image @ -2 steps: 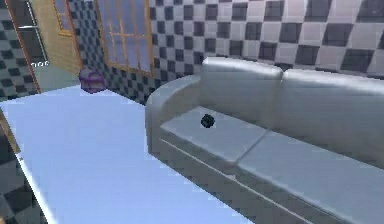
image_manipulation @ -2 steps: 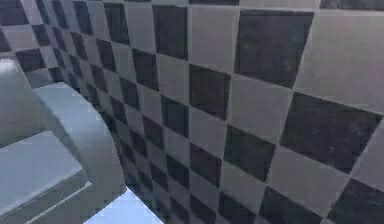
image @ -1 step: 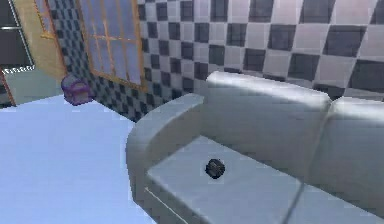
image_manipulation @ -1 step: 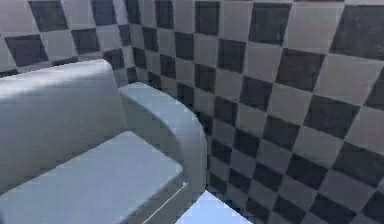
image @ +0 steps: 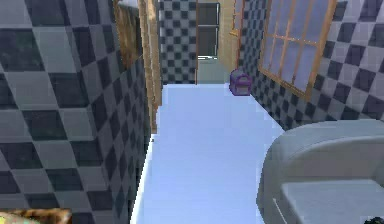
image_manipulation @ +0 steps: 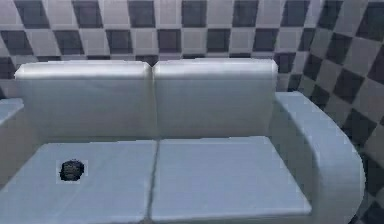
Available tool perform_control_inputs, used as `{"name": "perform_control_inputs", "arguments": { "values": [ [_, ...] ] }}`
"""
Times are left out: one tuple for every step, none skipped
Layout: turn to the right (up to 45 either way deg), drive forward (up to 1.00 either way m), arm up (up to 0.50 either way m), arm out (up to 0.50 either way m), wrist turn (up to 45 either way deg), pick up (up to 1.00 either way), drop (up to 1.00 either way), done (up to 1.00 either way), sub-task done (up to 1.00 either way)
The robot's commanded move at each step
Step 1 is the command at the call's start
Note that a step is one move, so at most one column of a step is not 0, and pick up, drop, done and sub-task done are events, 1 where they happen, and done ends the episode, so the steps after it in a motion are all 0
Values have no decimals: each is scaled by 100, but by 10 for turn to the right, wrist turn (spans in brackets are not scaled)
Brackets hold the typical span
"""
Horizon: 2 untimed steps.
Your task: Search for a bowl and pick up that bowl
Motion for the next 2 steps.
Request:
{"name": "perform_control_inputs", "arguments": {
  "values": [
    [-60,0,0,0,0,0,0,0,0],
    [0,70,0,0,0,0,0,0,0]
  ]
}}
